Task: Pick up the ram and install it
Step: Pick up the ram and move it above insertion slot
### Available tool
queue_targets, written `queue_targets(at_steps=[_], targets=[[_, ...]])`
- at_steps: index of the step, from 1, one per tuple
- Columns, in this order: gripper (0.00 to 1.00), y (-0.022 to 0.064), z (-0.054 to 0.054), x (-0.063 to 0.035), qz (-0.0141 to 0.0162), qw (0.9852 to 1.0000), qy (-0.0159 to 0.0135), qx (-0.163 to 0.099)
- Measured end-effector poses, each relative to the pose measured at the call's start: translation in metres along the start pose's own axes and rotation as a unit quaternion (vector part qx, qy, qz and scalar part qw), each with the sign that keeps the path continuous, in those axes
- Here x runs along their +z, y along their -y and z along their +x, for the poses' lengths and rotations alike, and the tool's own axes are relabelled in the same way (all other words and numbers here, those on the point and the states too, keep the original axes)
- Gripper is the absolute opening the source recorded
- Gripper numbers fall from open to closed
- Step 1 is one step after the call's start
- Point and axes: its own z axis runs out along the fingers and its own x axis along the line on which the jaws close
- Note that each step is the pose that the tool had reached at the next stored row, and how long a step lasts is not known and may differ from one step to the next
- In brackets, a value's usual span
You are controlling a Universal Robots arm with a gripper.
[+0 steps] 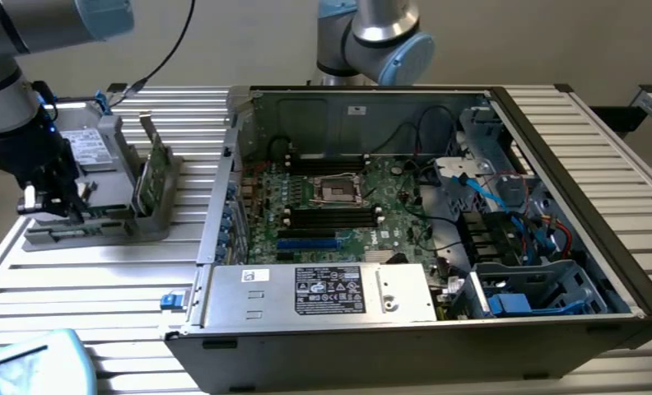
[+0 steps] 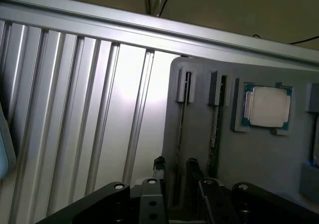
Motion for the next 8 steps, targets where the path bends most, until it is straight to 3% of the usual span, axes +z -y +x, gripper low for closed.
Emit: queue_targets(at_steps=[4, 8], targets=[[0.31, 0.0000, 0.002, 0.0072, -0.0013, 1.0000, 0.0010, -0.002], [0.31, 0.0001, 0.003, 0.0137, -0.0044, 1.0000, 0.0020, -0.005]])
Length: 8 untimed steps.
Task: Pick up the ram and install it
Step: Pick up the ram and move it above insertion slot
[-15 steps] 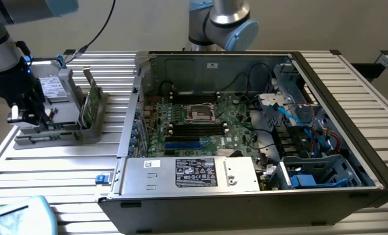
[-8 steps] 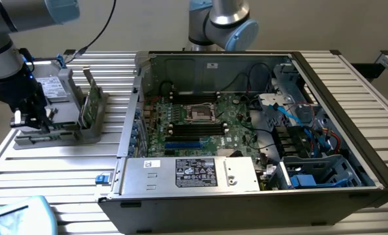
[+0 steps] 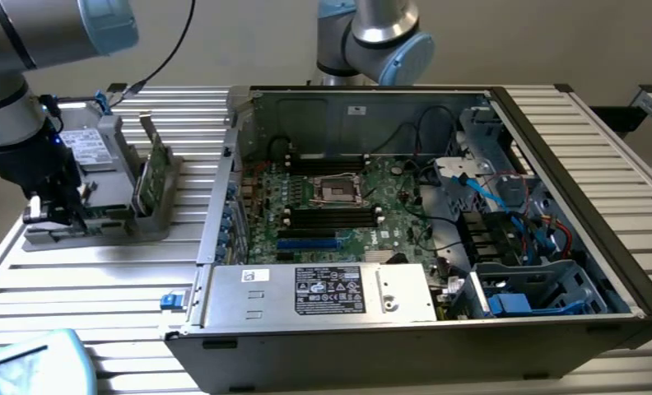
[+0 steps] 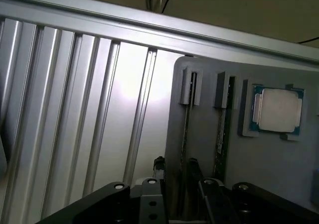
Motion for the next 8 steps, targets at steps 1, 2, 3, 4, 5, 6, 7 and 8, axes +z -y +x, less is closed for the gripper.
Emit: queue_targets(at_steps=[1, 2, 3, 4, 5, 6, 7, 8], targets=[[0.31, 0.0005, 0.0002, 0.0009, -0.0010, 1.0000, 0.0007, -0.001], [0.31, 0.0011, 0.0004, 0.0017, -0.0012, 1.0000, 0.0019, -0.002], [0.31, 0.0017, 0.0005, 0.0022, -0.0011, 1.0000, 0.0037, -0.003], [0.31, 0.0025, 0.0006, 0.0027, -0.0007, 1.0000, 0.0066, -0.005], [0.31, 0.0030, 0.0008, 0.0032, -0.0002, 0.9999, 0.0091, -0.006], [0.31, 0.0035, 0.0009, 0.0039, 0.0004, 0.9999, 0.0120, -0.007], [0.31, 0.0037, 0.0010, 0.0047, 0.0006, 0.9999, 0.0141, -0.007], [0.31, 0.0038, 0.0010, 0.0061, 0.0009, 0.9999, 0.0152, -0.007]])
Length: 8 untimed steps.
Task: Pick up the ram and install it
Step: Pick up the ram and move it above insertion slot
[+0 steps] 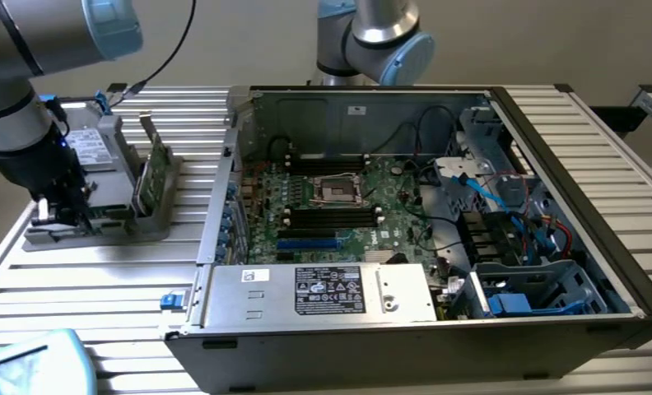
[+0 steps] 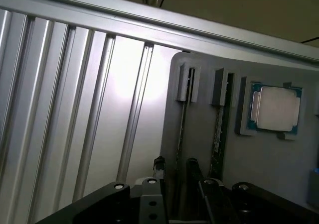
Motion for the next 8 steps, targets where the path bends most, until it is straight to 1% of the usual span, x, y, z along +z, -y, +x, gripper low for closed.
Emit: queue_targets(at_steps=[8], targets=[[0.31, 0.0006, 0.001, 0.0140, -0.0025, 1.0000, 0.0005, 0.000]])
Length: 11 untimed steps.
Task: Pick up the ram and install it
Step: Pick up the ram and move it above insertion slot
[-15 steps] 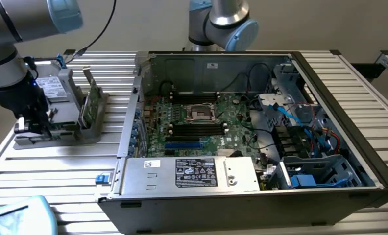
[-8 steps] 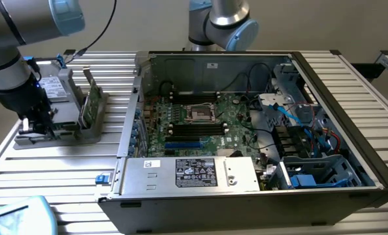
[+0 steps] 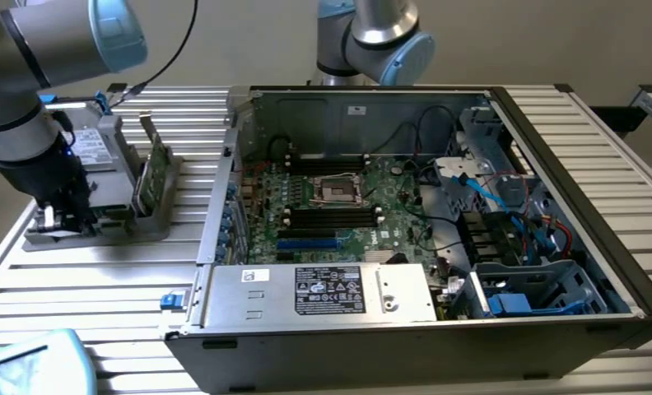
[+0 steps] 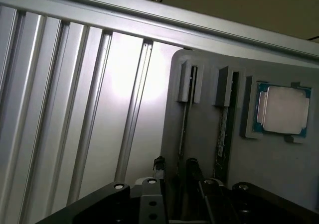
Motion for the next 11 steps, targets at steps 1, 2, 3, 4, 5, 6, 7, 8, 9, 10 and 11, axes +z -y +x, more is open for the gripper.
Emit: queue_targets(at_steps=[1, 2, 3, 4, 5, 6, 7, 8, 9, 10, 11], targets=[[0.31, 0.0001, 0.0001, 0.0018, -0.0002, 1.0000, 0.0002, 0.000], [0.31, 0.0002, 0.0003, 0.0034, -0.0004, 1.0000, 0.0006, 0.000], [0.31, 0.0003, 0.0004, 0.0043, -0.0006, 1.0000, 0.0015, 0.000], [0.31, 0.0002, 0.0004, 0.0043, -0.0008, 1.0000, 0.0026, 0.000], [0.31, 0.0002, 0.0004, 0.0043, -0.0009, 1.0000, 0.0027, 0.000], [0.31, 0.0002, 0.0003, 0.0044, -0.0010, 1.0000, 0.0028, 0.000], [0.31, 0.0003, 0.0003, 0.0044, -0.0011, 1.0000, 0.0029, 0.000], [0.31, 0.0004, 0.0001, 0.0045, -0.0012, 1.0000, 0.0030, 0.000], [0.31, 0.0004, -0.0002, 0.0046, -0.0014, 1.0000, 0.0032, 0.000], [0.31, 0.0004, -0.0004, 0.0045, -0.0017, 1.0000, 0.0036, 0.000], [0.31, 0.0004, -0.0006, 0.0045, -0.0020, 1.0000, 0.0043, 0.000]])
